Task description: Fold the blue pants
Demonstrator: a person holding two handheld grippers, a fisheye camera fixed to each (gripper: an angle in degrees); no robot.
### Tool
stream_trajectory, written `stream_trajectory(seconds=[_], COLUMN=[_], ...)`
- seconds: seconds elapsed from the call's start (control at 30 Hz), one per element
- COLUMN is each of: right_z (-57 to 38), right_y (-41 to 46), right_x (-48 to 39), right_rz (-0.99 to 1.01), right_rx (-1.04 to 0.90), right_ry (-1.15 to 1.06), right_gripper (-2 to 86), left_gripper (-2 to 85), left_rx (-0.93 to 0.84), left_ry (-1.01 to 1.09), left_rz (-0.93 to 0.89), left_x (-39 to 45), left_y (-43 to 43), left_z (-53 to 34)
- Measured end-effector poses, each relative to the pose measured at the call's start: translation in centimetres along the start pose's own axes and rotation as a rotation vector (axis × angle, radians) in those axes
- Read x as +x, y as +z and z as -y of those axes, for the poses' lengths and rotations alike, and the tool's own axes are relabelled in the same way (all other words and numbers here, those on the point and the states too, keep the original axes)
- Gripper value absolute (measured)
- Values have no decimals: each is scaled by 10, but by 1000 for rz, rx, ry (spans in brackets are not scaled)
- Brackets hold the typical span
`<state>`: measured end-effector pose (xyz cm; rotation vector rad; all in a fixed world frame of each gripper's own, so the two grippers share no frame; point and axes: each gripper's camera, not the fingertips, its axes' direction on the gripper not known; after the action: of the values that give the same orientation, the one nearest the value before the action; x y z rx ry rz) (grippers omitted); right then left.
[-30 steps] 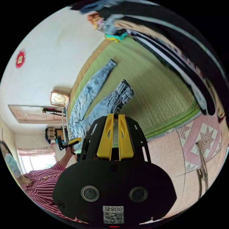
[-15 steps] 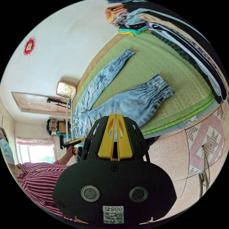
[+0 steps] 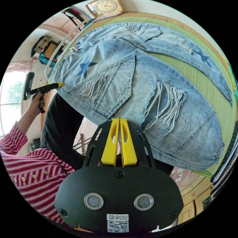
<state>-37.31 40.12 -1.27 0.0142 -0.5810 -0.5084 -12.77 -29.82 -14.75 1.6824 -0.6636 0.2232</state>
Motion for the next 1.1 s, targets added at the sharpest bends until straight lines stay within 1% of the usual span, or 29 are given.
stream_trajectory(seconds=[0.13,0.3,0.43,0.53,0.63,0.8,0.93,1.1], right_z=[7,15,20,19,14,28,70,141], right_y=[-3,-5,-9,-15,-29,-63,-89,-109], right_x=[-18,-27,-19,-8,4,31,60,84], right_rz=[-45,-75,-41,2,31,77,95,54], right_rx=[-22,-42,-54,-61,-25,72,146,189], right_ry=[-30,-15,34,63,73,87,93,61], right_gripper=[2,2,1,1,1,1,2,9], left_gripper=[86,102,109,113,115,115,113,103], left_rx=[-25,-13,-6,44,115,159,166,161], left_ry=[79,88,93,106,106,123,158,192], left_rz=[33,-44,-117,-168,-207,-223,-188,-112], left_x=[-6,-41,-67,-85,-107,-147,-163,-186], left_y=[12,22,25,17,3,-12,-17,-25], left_z=[-4,-12,-15,-18,-14,26,68,138])
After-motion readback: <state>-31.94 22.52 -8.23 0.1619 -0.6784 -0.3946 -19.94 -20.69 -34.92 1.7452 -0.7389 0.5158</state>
